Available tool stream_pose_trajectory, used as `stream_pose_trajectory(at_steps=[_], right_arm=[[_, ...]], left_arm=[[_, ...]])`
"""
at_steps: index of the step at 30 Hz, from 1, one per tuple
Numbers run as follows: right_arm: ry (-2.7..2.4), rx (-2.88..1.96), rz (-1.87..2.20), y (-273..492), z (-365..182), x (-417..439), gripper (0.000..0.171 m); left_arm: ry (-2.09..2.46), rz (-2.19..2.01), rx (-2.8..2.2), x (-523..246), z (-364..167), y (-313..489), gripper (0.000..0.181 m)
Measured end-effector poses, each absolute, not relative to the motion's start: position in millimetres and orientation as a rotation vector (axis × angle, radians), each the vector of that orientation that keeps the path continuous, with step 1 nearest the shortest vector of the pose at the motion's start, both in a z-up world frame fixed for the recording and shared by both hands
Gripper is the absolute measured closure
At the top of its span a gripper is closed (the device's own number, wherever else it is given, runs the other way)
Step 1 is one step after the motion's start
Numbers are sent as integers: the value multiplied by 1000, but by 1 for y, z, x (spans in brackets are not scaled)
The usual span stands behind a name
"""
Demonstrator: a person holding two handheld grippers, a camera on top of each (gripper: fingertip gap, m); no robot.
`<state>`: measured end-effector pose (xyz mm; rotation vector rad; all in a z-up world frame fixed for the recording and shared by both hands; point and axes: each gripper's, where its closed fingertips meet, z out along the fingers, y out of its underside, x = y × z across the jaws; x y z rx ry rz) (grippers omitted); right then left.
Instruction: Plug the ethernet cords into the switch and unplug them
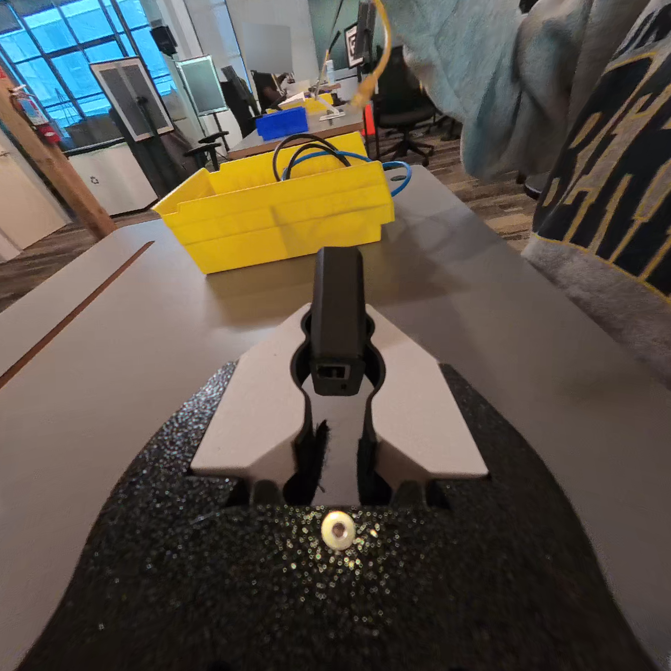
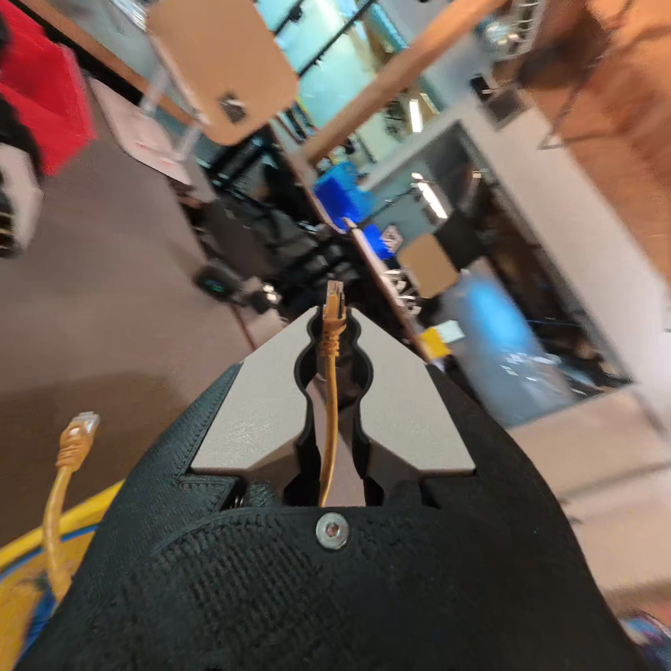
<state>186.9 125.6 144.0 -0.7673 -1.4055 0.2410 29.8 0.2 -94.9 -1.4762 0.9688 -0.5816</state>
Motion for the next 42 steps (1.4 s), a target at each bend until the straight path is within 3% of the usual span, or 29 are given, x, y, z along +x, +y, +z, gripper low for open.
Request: stream_pose_trajectory(at_steps=[7,13,25,29,33,38,42], right_arm=[[-1095,-665,-163,189,136,235,160],[-1083,-622,-439,211,55,253,160],[-1572,-1411,7,192,-101,272,159],[-1661,-1601,41,193,-130,280,159],[-1660,-1791,67,196,-139,281,138],[-1594,-1833,6,202,-110,283,84],[-1469,-1747,-53,205,-61,284,70]], left_arm=[[947,-526,-1507,27,-101,8,160],[964,-495,-1539,29,-110,10,159],[992,-480,-1581,30,-121,10,160],[1003,-464,-1595,30,-124,11,160],[1019,-450,-1608,32,-128,11,160],[1048,-422,-1636,33,-135,11,159],[1046,-408,-1634,33,-135,12,160]])
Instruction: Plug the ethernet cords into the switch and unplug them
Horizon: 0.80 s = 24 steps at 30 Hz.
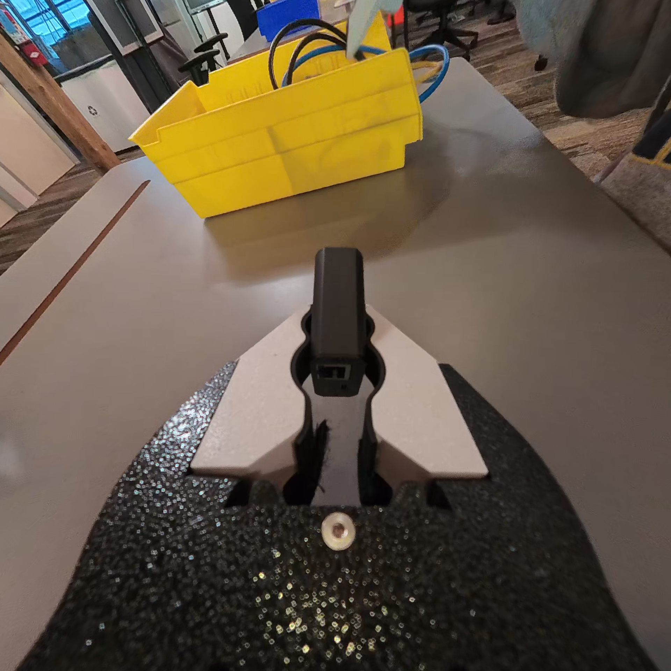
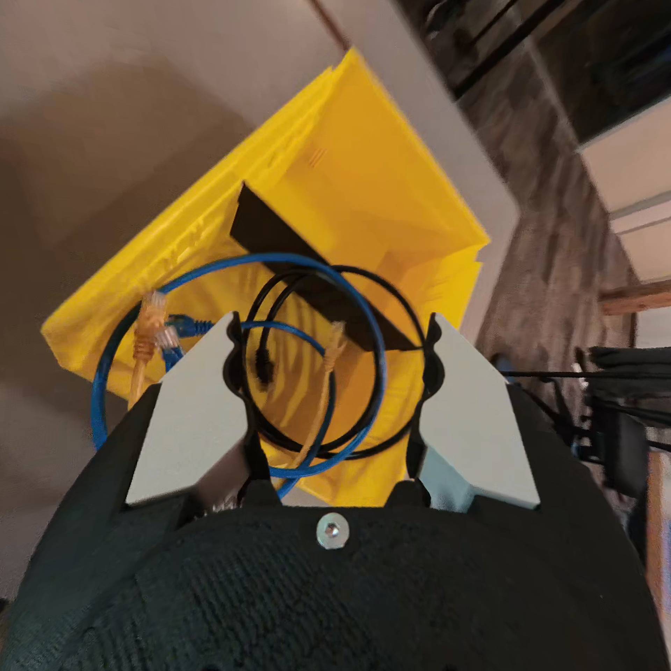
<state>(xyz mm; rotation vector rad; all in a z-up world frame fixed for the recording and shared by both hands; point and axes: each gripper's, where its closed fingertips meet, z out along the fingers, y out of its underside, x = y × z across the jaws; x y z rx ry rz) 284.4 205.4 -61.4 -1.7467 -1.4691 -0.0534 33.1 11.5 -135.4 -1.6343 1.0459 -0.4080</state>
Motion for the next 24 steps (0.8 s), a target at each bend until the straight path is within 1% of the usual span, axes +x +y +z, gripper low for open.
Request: stream_pose_trajectory(at_steps=[2,4,6,8,10,12,16,18,24], right_arm=[[-1384,-1652,-20,201,-29,276,67],[-1323,-1528,177,179,2,248,67],[-1285,-1402,531,137,27,202,66],[-1308,-1331,966,80,36,158,66],[-1364,-1356,1256,39,23,124,56],[-1423,-1441,1376,21,-6,97,51],[-1545,-1545,1564,-6,-49,61,50],[-1620,-1539,1556,-12,-63,50,54],[-1772,-1466,1526,-26,-77,37,83]], left_arm=[[1034,-376,-1620,32,-133,14,160],[1022,-285,-1588,30,-127,19,160],[1028,-111,-1537,27,-121,25,160],[1033,84,-1451,25,-109,30,159],[1027,237,-1346,27,-93,29,159],[1034,394,-1233,30,-77,25,159],[1093,709,-1033,39,-59,16,160],[1134,712,-995,49,-61,13,160],[1204,663,-981,64,-70,10,159]])
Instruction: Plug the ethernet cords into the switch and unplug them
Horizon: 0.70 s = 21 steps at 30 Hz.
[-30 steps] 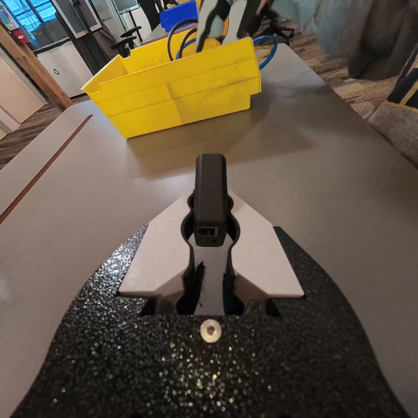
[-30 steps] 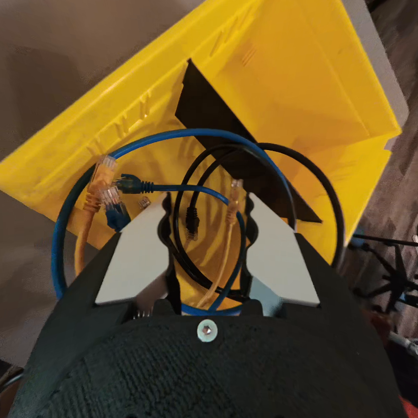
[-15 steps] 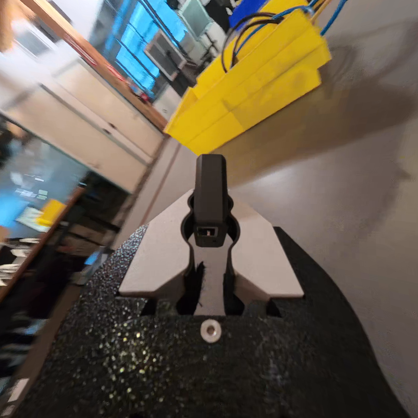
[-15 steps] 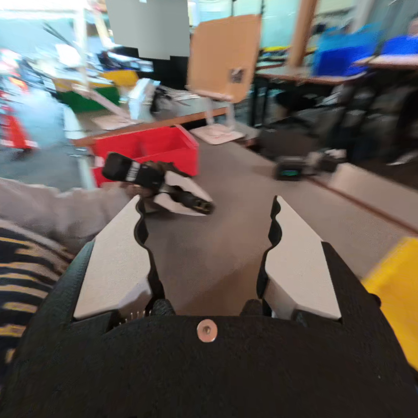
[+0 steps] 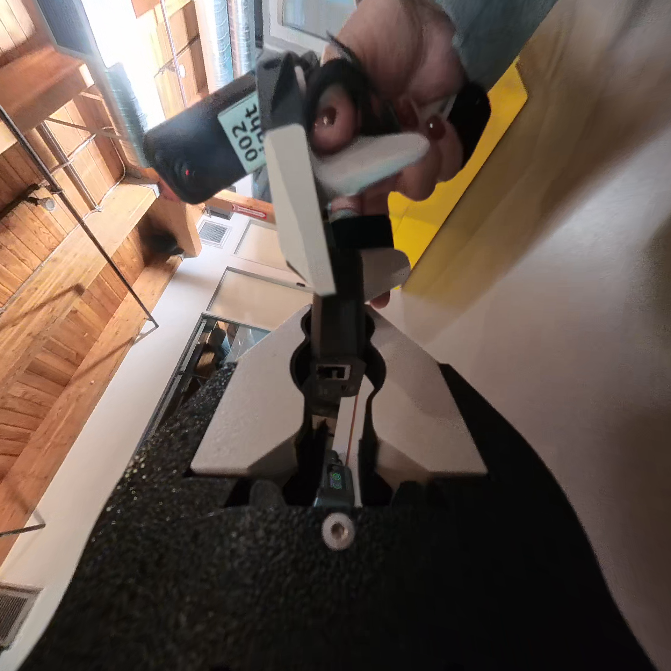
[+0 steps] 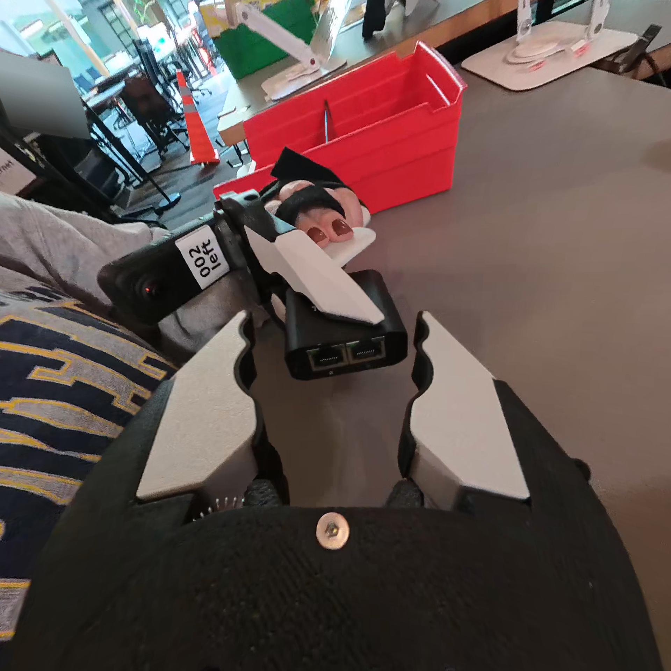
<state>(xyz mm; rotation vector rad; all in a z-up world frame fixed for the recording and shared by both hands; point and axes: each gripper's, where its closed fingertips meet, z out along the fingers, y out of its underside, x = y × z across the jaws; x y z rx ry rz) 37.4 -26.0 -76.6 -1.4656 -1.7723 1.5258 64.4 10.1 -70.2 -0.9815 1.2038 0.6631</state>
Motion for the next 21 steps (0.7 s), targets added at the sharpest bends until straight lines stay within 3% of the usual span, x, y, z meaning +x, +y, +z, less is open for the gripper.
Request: stream_pose_trajectory(at_steps=[5,12,16,18,21], right_arm=[[-1794,-1435,1476,-26,-79,35,106],[-1830,-1423,1441,-27,-82,37,107],[-1801,-1399,1356,-15,-76,42,107],[-1765,-1376,1285,-2,-65,48,108],[-1744,-1314,1057,31,-40,70,108]], left_arm=[[1191,619,-987,68,-69,9,160],[1185,612,-961,71,-68,9,157],[1026,627,-928,59,-45,12,107],[933,579,-968,47,-38,16,93],[818,509,-1050,25,-36,24,91]])
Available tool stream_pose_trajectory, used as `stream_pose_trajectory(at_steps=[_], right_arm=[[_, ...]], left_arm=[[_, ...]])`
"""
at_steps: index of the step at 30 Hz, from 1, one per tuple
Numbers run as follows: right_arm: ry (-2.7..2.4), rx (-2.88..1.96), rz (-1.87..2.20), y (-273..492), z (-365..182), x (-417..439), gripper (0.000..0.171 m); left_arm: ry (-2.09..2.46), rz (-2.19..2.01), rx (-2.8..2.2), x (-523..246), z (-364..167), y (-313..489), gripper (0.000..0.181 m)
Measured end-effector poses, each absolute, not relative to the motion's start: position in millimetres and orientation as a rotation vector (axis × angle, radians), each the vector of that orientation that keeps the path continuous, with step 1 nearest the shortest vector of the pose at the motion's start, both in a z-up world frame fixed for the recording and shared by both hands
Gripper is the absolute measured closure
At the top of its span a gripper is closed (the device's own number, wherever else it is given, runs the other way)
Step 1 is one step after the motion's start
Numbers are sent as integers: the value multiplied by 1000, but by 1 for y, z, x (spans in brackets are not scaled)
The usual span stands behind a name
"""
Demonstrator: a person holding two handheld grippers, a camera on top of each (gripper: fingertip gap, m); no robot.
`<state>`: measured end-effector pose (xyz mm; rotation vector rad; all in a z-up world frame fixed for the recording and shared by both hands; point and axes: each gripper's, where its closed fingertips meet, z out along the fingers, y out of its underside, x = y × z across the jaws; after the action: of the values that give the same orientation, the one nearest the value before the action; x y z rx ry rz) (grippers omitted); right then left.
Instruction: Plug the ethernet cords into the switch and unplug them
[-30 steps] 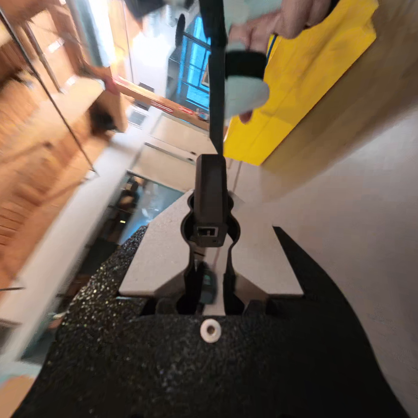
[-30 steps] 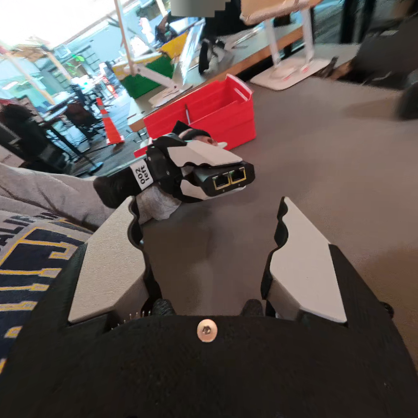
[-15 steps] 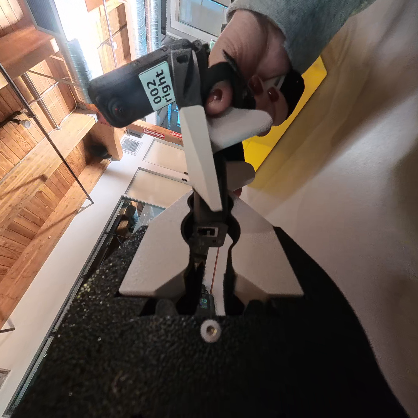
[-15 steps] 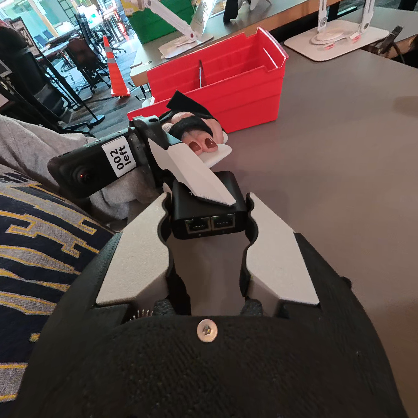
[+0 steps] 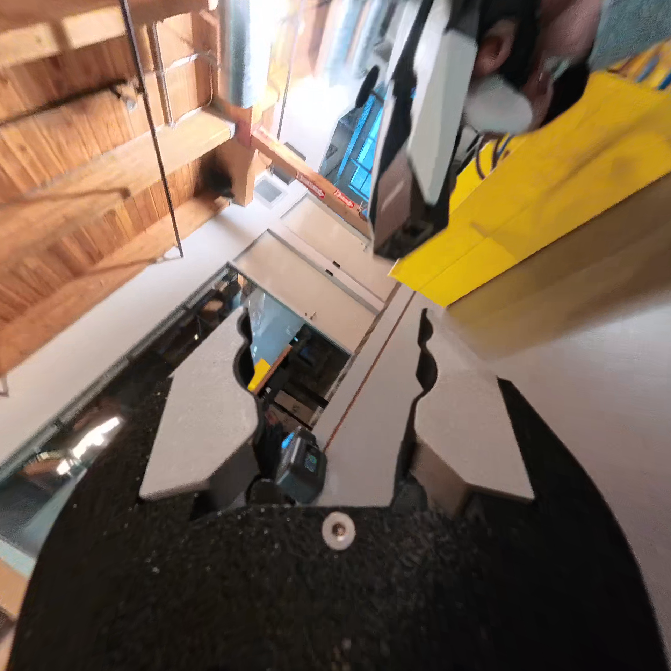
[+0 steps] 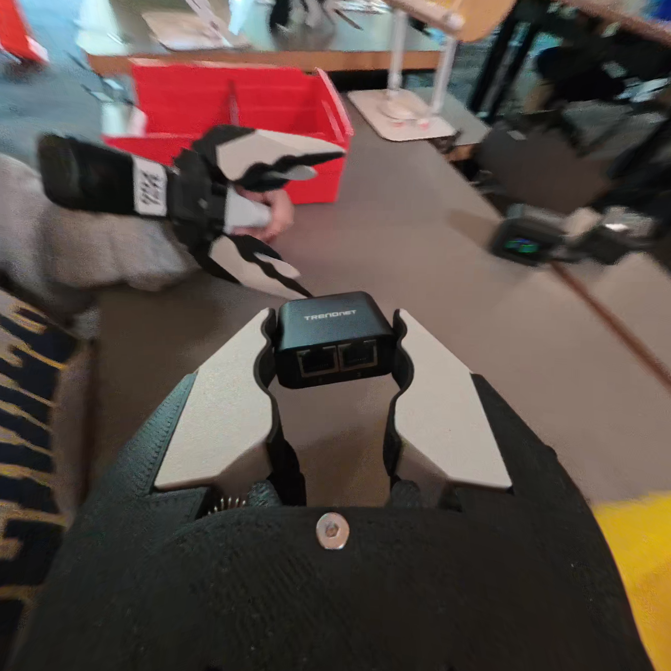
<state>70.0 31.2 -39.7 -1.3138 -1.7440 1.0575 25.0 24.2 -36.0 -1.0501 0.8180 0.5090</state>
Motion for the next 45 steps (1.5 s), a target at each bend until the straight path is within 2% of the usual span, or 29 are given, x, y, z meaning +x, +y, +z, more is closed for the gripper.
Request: stream_pose_trajectory(at_steps=[6,9,12,15,22,35,45], right_arm=[[-1766,-1371,350,164,-1,136,108],[-1924,-1471,56,233,-21,163,108],[-2131,-1540,-20,265,-56,172,108],[-2328,-1577,-88,278,-98,178,108],[-2496,-1593,-184,294,-153,179,107],[-2537,-1620,-188,295,-181,184,107],[-2489,-1598,-199,297,-166,182,100]], left_arm=[[656,408,-1171,-6,-41,38,95],[630,363,-1244,-13,-51,46,95],[628,308,-1323,-14,-64,54,95],[627,319,-1299,-14,-61,53,102],[617,303,-1333,-18,-66,56,101],[645,277,-1342,-13,-71,57,104],[662,261,-1359,-11,-75,58,103]])
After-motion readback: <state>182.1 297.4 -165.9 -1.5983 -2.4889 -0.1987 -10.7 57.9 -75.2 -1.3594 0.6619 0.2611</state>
